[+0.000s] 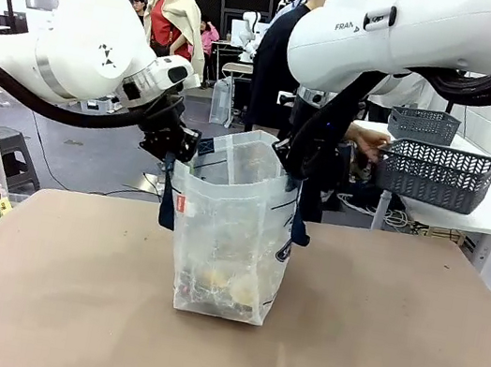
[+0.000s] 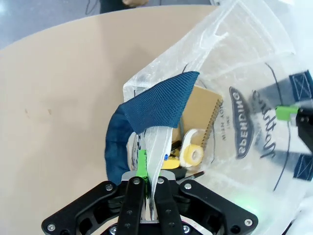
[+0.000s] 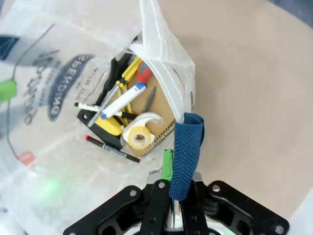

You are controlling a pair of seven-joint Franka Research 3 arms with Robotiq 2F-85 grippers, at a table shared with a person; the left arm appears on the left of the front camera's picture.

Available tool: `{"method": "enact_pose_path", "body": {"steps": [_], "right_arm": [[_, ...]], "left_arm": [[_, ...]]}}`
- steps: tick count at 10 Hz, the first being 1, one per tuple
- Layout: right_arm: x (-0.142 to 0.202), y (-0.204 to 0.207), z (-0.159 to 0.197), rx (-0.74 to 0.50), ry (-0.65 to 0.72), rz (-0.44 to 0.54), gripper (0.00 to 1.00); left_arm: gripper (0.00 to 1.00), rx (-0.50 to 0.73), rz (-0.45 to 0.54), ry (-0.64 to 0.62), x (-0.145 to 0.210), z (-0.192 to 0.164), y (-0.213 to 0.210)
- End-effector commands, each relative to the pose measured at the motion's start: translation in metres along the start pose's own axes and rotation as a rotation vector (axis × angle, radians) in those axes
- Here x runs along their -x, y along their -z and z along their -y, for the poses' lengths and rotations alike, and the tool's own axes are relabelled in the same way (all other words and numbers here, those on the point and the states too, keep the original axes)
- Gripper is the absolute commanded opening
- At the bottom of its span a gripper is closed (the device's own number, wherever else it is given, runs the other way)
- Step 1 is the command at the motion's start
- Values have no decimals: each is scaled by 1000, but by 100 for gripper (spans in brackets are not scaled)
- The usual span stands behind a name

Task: Transfer purchased items from the store into the shopping bag.
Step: Move the Reusable shopping bag to the right side of the table.

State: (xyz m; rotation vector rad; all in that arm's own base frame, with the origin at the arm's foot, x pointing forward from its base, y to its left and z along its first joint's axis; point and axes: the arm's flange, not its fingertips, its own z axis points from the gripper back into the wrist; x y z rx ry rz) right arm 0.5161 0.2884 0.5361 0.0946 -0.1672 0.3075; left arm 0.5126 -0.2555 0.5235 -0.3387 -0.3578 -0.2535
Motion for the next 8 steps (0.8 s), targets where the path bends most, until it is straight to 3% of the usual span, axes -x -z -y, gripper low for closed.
{"method": "enact_pose_path", "body": {"steps": [1,2,4,8], "right_arm": [[-10,3,-6,57,49,-31,0],[0,0,0,0,0,0,0],[-2,4,0,20,38,-9,0],[-35,17,-25,-16,136,97,0]], "left_arm": [[0,77,-20,-15,-14,10,0],[0,0,0,0,0,0,0],[0,23,-12,-17,-6,5,4],[0,59,55,-30,-19,39,20]]}}
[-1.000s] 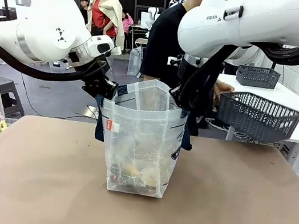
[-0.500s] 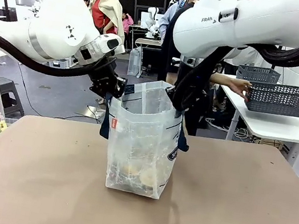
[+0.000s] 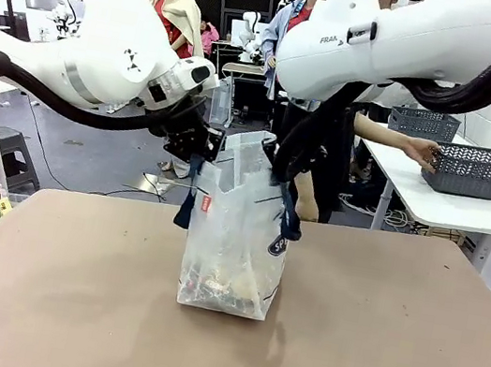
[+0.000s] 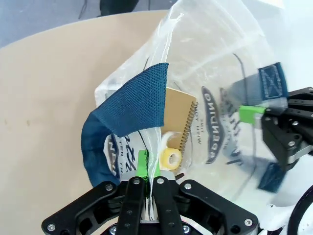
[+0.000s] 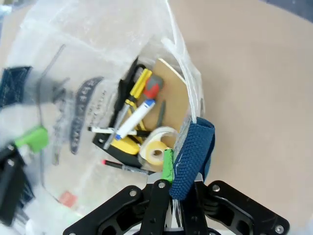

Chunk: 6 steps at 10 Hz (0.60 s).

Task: Transfer purchased items from the store into the shopping bag.
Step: Move the Reusable shopping bag to the right side of the table.

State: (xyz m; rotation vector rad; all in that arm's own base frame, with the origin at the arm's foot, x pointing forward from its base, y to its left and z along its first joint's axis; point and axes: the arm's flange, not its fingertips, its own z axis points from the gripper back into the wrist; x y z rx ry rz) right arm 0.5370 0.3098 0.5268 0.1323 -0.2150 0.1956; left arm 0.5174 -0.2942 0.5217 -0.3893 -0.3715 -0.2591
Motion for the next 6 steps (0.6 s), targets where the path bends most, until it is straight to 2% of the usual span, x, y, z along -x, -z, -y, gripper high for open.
{"method": "enact_pose_path", "body": {"steps": [1,4,5,6], "right_arm": [[-14,6,-18,7,41,54,0],[-23,11,-24,-22,53,68,0],[-16,4,-18,-26,27,78,0],[-17,12,-21,-28,26,32,0]], "left_arm": [[0,18,30,-35,-11,9,8],[0,25,-13,-19,-20,15,18],[0,20,-3,-14,-8,11,15],[0,20,-3,-14,-8,11,15]]}}
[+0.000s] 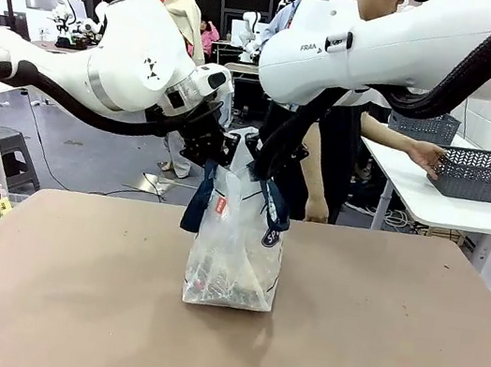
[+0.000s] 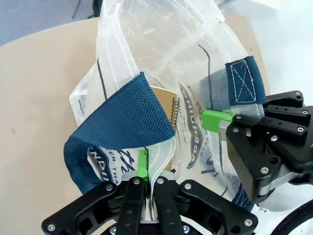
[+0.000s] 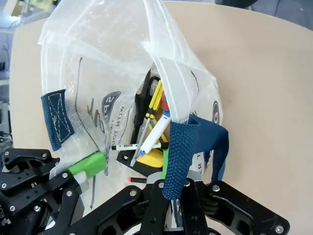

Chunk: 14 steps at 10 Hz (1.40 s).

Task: Transfer purchased items from the store into the shopping bag.
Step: Move the Reusable shopping bag to the right side of the table.

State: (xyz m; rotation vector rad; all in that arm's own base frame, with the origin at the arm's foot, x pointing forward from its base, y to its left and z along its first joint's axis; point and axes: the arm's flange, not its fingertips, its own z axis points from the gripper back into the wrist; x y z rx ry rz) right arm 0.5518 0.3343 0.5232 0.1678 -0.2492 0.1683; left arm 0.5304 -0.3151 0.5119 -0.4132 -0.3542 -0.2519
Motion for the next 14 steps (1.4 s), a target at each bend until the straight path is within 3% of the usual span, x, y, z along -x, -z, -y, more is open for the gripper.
{"method": "enact_pose_path", "body": {"steps": [1,6,14], "right_arm": [[1,2,-1,1,-2,-7,0],[-4,6,-5,-48,5,1,0],[-15,10,-11,-54,111,63,0]], "left_arm": [[0,-4,9,0,3,0,-6],[0,20,16,63,1,13,4],[0,58,30,32,-1,13,7]]}}
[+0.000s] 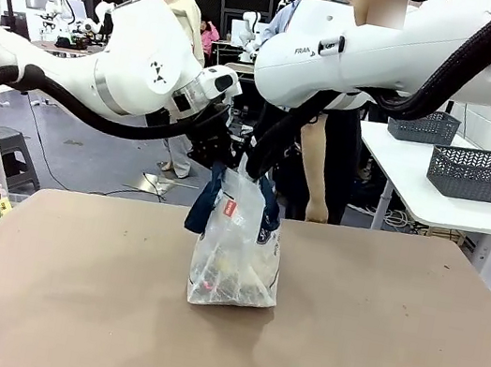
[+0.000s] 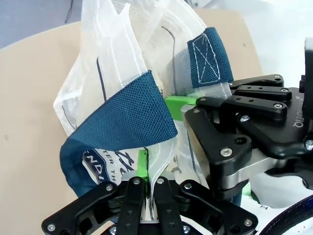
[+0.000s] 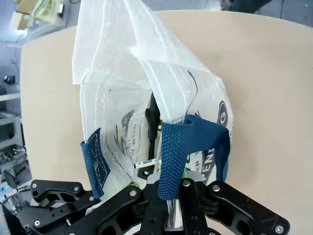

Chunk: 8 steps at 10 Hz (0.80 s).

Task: Transfer purchased items from the store into the shopping bag.
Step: Move the Reusable shopping bag to the right side of the table.

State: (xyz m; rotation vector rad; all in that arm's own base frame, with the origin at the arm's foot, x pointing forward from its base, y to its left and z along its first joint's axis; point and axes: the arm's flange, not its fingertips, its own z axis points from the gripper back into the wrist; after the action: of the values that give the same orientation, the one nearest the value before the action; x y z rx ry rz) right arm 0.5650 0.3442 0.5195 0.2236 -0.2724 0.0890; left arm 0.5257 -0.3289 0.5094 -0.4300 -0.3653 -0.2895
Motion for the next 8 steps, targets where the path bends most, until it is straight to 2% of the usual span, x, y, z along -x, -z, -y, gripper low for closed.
{"method": "enact_pose_path", "body": {"steps": [1,5,8], "right_arm": [[-2,4,-4,-21,30,26,0],[-2,7,-3,-37,35,20,0],[-3,6,-2,-40,44,25,0]], "left_arm": [[0,43,32,-2,-6,0,2],[0,70,56,29,-10,5,3],[59,91,62,39,-3,2,1]]}}
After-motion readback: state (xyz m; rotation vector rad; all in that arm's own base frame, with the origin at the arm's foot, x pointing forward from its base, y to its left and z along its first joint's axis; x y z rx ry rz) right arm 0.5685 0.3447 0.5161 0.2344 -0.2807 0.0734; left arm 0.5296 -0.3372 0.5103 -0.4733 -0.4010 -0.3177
